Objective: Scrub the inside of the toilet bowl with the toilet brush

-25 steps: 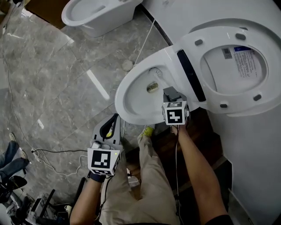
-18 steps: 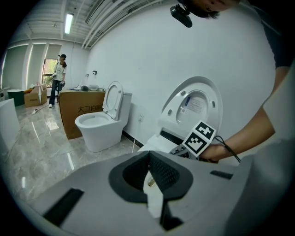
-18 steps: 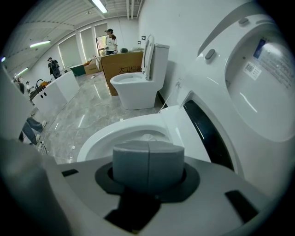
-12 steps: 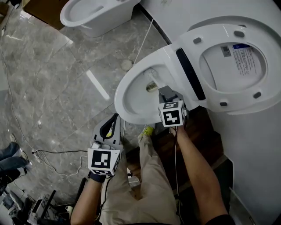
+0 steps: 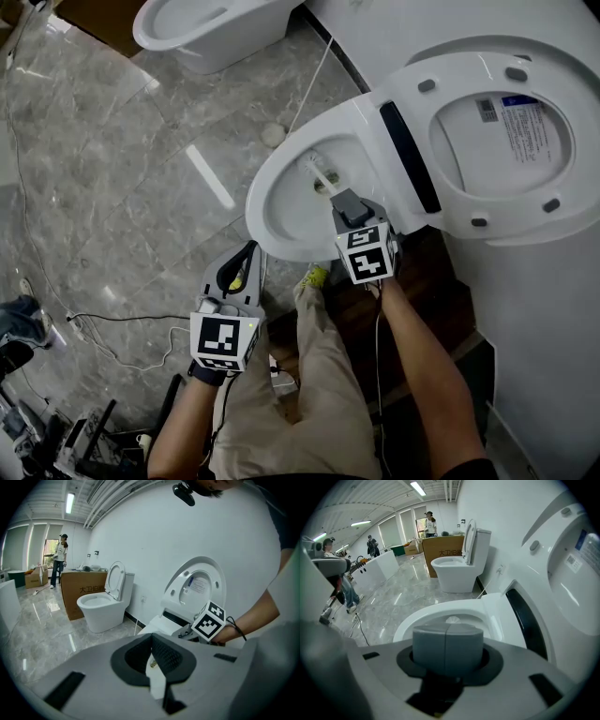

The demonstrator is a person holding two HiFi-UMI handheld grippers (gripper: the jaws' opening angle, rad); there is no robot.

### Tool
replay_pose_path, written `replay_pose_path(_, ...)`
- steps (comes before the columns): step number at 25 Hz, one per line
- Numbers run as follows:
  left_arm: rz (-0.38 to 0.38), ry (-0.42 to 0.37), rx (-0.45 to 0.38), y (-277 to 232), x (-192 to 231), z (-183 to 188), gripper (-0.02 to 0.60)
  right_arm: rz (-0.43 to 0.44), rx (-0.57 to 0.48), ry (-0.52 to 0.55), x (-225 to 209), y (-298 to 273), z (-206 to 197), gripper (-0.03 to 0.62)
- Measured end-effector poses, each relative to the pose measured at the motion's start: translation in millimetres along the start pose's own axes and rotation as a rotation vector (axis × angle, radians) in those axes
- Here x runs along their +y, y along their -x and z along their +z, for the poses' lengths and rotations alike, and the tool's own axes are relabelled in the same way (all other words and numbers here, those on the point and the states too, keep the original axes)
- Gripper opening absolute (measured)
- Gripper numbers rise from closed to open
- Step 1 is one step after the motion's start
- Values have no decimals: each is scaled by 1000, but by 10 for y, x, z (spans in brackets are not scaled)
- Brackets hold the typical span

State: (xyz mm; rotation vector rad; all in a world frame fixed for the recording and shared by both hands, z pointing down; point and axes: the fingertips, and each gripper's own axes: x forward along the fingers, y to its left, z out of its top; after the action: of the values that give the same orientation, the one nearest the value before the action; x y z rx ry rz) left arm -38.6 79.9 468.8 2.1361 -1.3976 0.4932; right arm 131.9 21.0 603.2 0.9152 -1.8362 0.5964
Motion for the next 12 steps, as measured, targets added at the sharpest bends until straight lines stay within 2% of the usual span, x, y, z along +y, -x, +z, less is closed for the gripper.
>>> replay_pose_path(12, -15, -14, 19, -23, -17, -50, 12, 95, 13, 104, 262, 51, -22, 149)
